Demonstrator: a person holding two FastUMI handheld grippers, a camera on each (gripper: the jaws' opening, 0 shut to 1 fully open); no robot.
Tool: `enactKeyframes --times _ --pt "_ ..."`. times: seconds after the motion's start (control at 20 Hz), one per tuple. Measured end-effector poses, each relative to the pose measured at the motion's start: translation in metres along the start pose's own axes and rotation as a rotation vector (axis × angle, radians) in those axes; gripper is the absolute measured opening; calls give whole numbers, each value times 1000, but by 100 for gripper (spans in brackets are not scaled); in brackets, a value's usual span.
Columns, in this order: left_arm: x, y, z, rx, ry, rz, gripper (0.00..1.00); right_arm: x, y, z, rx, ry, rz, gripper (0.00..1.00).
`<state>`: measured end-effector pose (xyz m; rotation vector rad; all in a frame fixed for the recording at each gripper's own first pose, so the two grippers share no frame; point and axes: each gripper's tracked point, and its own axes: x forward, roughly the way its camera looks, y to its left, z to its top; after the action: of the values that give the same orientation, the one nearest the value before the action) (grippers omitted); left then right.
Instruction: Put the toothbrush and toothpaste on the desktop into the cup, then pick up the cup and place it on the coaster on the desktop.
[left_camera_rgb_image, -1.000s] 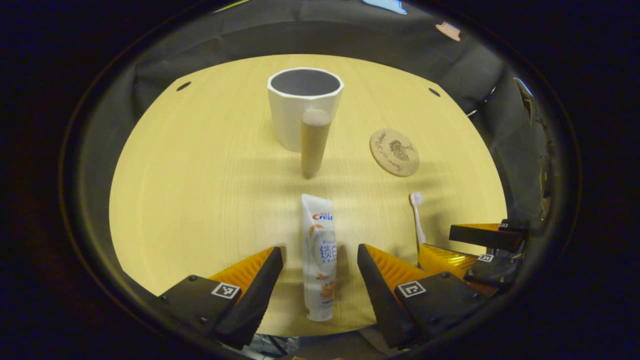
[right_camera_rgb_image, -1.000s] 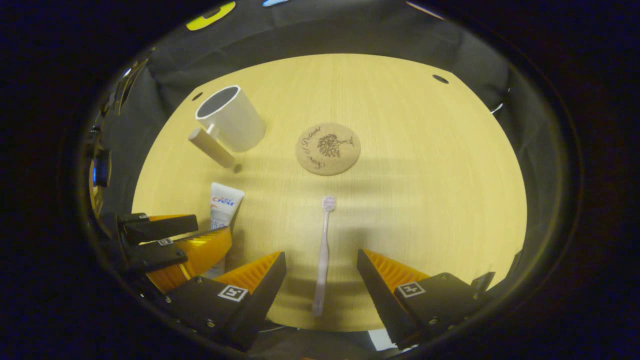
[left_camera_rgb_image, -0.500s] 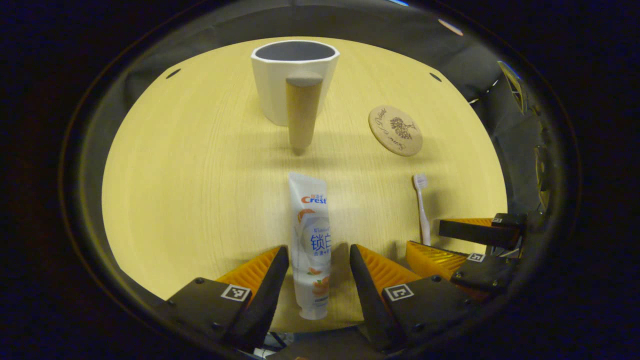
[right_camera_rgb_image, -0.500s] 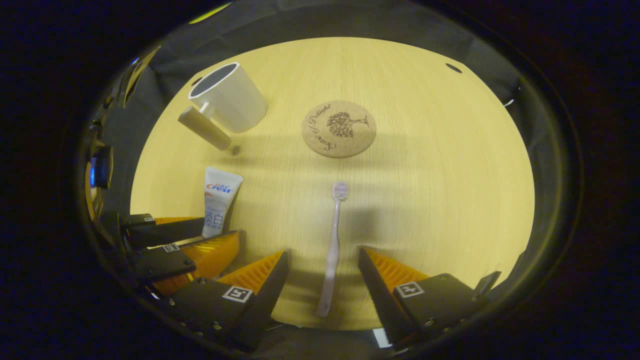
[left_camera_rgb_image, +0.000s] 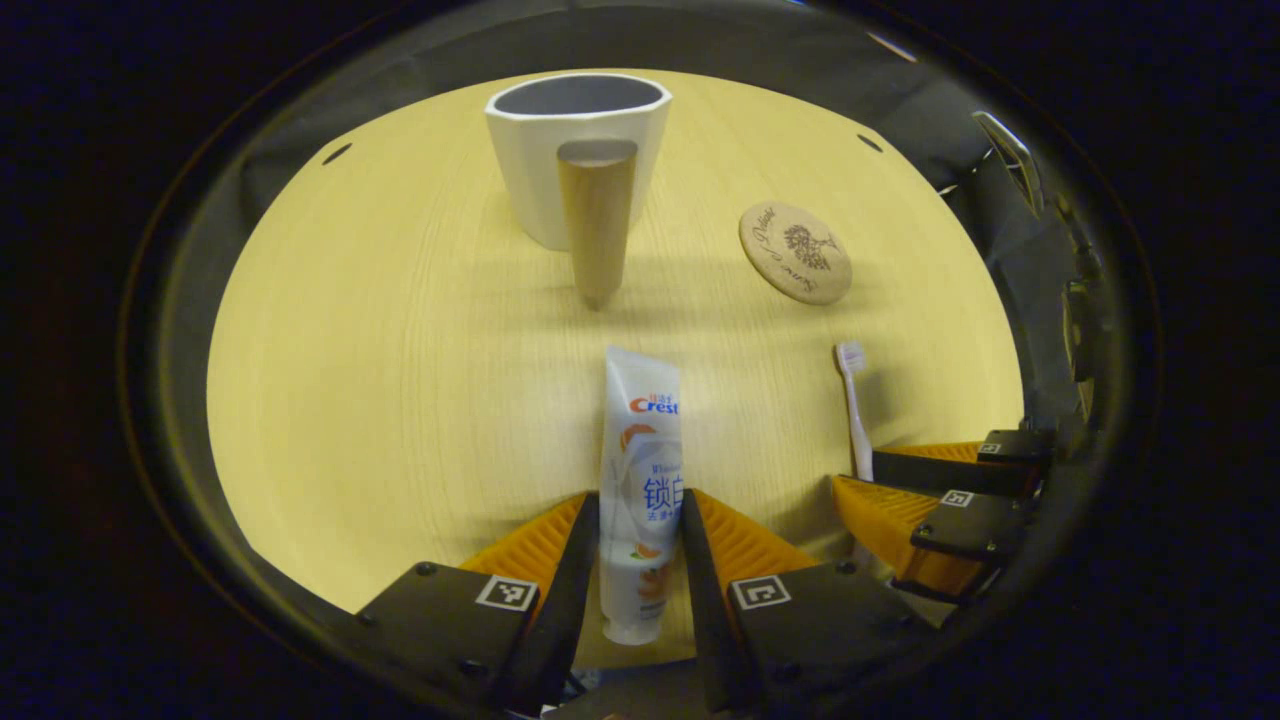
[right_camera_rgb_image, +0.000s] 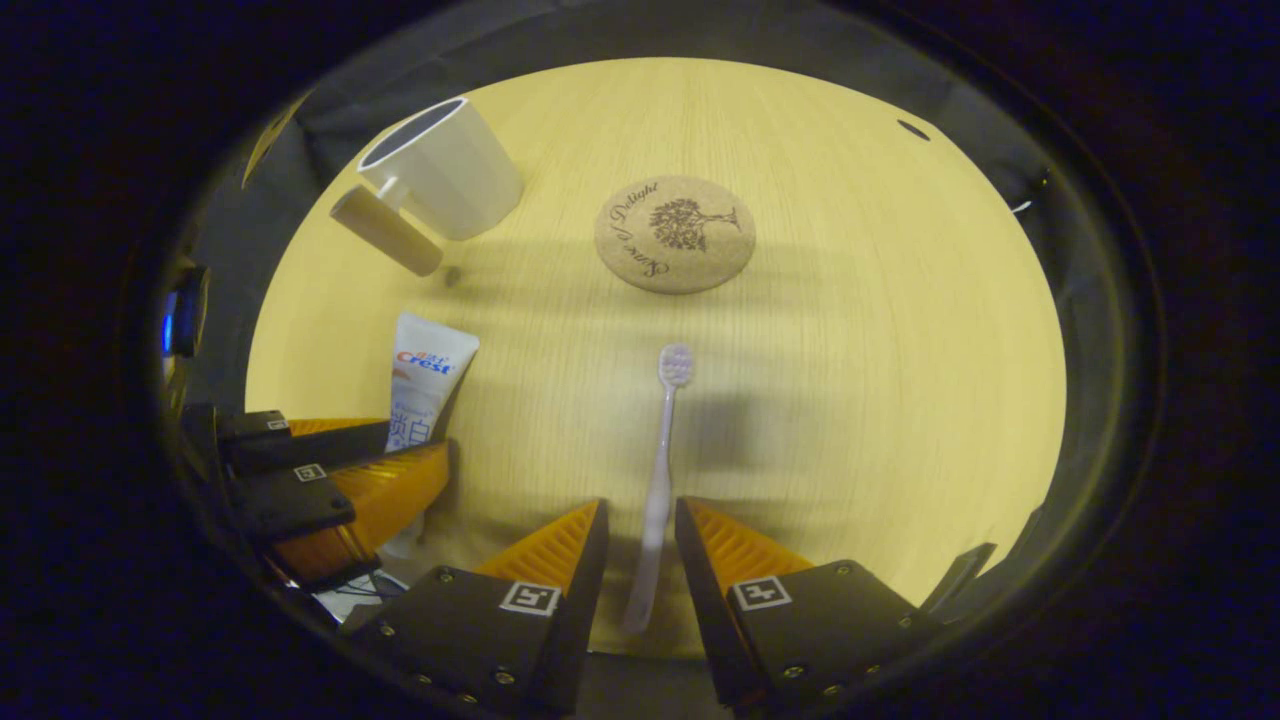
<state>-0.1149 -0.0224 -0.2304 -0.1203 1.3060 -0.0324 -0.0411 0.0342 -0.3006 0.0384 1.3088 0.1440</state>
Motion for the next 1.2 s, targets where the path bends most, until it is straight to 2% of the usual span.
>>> enactKeyframes --times 0.05,0.1,0.15,0.2,0.25,0.3,0.4,0.45,0.55,0.6,0.7,0.75,0.9,0.95,1.0,1.2 --pt "-1 -1 0 -11 0 0 53 6 -4 3 5 -5 -12 48" --pt "0 -1 1 -13 -4 -2 52 -1 -3 0 16 1 -23 41" --pt "0 -1 0 -10 -3 -5 51 -1 -4 1 14 1 -17 19" --pt "0 -1 0 -9 -6 -8 51 0 -5 0 17 -1 -18 19" --pt "0 -2 0 -6 -6 -10 50 0 -4 -1 16 3 -14 11" --pt "0 0 -2 -10 -11 -7 51 0 -4 -1 11 -2 -13 18" --pt "-1 0 -1 -4 -10 -11 46 -7 -3 1 21 -25 -15 18" --pt "0 0 0 -8 -19 -11 46 -3 1 -3 26 -2 13 9" --pt "-1 0 -1 9 -22 -16 42 0 0 -3 34 -9 26 14" --pt "-1 2 0 18 -30 -5 43 -1 0 -4 41 -8 32 13" --pt "-1 2 1 21 -49 0 31 -1 2 -3 76 -25 49 13" --pt "-1 2 1 22 -53 -5 31 -2 1 -1 79 -27 60 8" --pt "-2 4 2 9 -76 -5 31 -2 -1 -2 98 -39 66 8" --pt "-1 5 3 2 -82 -4 31 -4 -1 -1 96 -50 66 11" --pt "-1 7 4 -10 -92 1 31 -7 0 -1 96 -63 68 8" --pt "-7 12 8 -68 -137 -3 31 -20 3 6 101 -123 98 7"
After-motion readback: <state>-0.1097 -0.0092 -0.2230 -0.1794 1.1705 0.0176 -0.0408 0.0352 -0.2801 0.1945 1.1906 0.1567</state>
